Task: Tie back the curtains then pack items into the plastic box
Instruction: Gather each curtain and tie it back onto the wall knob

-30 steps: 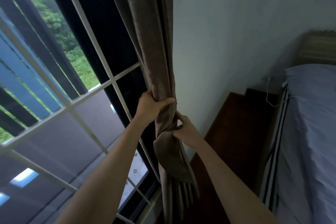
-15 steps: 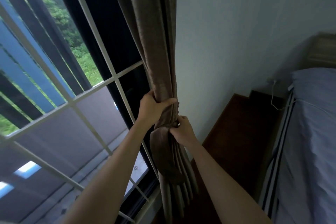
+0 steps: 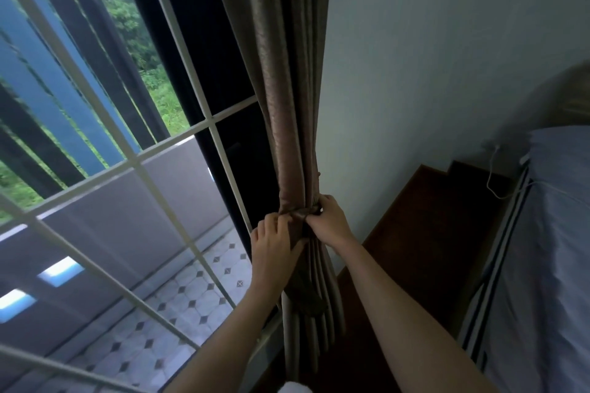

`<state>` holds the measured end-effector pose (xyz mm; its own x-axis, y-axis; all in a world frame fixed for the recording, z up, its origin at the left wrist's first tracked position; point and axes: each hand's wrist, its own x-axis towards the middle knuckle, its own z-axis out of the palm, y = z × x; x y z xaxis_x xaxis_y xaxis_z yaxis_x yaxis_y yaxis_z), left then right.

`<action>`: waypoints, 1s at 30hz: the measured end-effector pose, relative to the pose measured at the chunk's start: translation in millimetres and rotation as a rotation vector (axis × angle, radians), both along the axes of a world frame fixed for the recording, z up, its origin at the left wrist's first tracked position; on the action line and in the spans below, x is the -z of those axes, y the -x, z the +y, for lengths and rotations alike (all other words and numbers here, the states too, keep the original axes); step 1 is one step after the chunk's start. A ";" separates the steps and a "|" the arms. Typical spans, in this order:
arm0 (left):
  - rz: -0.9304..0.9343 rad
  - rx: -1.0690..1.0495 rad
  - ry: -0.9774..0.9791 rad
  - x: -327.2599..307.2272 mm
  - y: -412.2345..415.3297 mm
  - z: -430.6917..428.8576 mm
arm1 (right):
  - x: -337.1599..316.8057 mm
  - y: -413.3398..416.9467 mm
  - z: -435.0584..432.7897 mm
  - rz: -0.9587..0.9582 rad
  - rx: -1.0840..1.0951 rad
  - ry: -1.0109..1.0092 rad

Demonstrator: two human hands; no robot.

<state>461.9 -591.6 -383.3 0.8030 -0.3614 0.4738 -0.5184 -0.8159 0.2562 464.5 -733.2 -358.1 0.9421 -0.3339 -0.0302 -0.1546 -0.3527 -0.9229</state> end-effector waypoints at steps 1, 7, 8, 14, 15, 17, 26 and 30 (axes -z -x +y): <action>-0.011 0.020 -0.015 -2.3 -2.5 0.9 | -0.4 0.7 -1.5 0.001 -0.008 0.004; -0.200 0.077 -0.034 -37.8 -20.1 11.3 | 2.3 3.4 -9.7 -0.024 -0.042 -0.038; -0.196 0.044 -0.015 -42.1 -23.1 10.8 | 2.9 3.2 -8.6 -0.031 -0.042 -0.034; -0.041 -0.108 0.411 -53.2 -32.3 -8.2 | 4.8 1.4 -11.9 -0.089 0.013 -0.064; 0.014 -0.121 0.448 -51.9 -35.7 -12.0 | 6.0 1.2 -16.0 -0.086 0.013 -0.085; 0.105 -0.116 0.500 -47.7 -38.4 -18.1 | 7.8 1.5 -23.0 -0.068 -0.006 -0.118; 0.594 0.237 0.453 -34.8 -38.3 -21.8 | 8.0 -2.3 -43.3 0.017 -0.102 -0.297; 0.667 0.256 0.466 -32.8 -42.4 -31.8 | 8.3 -5.0 -55.9 0.084 -0.157 -0.644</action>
<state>504.3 -623.4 -350.5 0.8872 -0.4551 0.0759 -0.2933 -0.4294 0.8541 469.5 -789.0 -366.4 0.9637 -0.0838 -0.2534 -0.2271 0.2411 -0.9436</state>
